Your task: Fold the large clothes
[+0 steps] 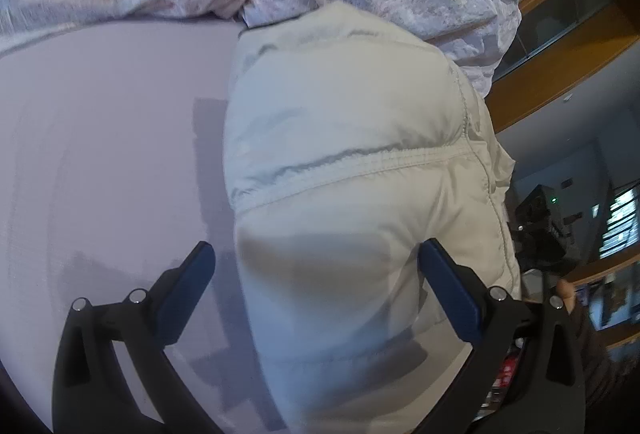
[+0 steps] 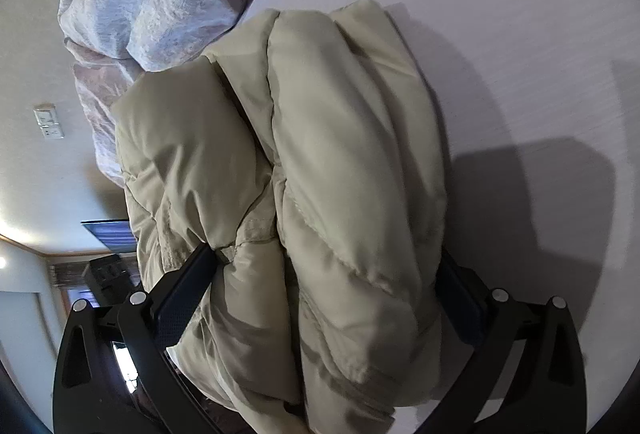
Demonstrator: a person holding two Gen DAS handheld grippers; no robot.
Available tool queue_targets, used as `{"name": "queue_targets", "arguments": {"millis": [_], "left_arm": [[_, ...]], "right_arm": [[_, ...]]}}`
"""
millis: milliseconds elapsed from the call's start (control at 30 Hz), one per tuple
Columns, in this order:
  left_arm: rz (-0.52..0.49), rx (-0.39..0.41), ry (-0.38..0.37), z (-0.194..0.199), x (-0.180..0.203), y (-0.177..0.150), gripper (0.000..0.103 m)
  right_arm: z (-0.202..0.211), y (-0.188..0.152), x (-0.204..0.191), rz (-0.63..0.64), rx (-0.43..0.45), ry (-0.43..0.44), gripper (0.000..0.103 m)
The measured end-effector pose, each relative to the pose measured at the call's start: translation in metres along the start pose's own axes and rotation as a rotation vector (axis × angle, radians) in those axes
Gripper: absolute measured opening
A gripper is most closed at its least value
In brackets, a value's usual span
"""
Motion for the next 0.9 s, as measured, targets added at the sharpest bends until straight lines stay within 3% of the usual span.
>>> {"name": "queue_targets", "arguments": {"millis": [267,567,667,800,900], "left_arm": [[0.054,-0.039,-0.083,-0.016,0.002,0.001,0.101],[0.1,-0.046,-0.142,-0.018,0.0,0.002,0.099],[0.094,-0.038,-0.152,-0.013,0.001,0.004,0.089],[0.082,-0.024,-0.154,-0.003,0.002,0.007,0.077],[0.073,-0.008,-0.161,0.009,0.002,0.011,0.073]], "right_arm": [[-0.012,-0.007,-0.006,0.004,-0.058,0.063,0.102],[-0.013,-0.012,-0.008,0.0,-0.03,0.155,0.101],[-0.008,-0.018,-0.013,0.019,-0.003,0.205,0.09],[0.0,-0.027,-0.022,0.062,0.032,0.267,0.065],[0.004,-0.03,-0.032,0.082,0.051,0.307,0.058]]}}
Point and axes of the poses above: each gripper's, at about its wrist camera, not at the fingertips, and z roughly against the way its jaws point, x to its right, y to its top, the point moved 8 cm from there along -z, roughly the way its jaws point, and after that the axes turned 10 degrees about y, right-handed, at the moved point
